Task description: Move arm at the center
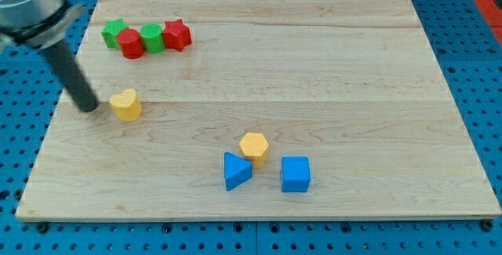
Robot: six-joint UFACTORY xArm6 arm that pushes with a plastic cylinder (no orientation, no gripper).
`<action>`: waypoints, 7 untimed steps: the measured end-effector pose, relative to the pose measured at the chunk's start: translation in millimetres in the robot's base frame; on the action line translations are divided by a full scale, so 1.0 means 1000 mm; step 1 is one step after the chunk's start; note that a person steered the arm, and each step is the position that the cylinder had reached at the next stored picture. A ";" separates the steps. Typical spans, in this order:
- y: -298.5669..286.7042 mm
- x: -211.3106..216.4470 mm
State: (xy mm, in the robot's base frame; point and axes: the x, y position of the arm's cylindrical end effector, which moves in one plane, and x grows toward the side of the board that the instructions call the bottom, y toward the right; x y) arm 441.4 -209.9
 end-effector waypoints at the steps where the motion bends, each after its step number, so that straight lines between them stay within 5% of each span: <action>1: 0.089 0.025; 2: 0.125 0.076; 4: 0.122 0.072; 6: 0.045 0.053; 7: -0.003 0.004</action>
State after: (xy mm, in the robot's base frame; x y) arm 445.8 -213.1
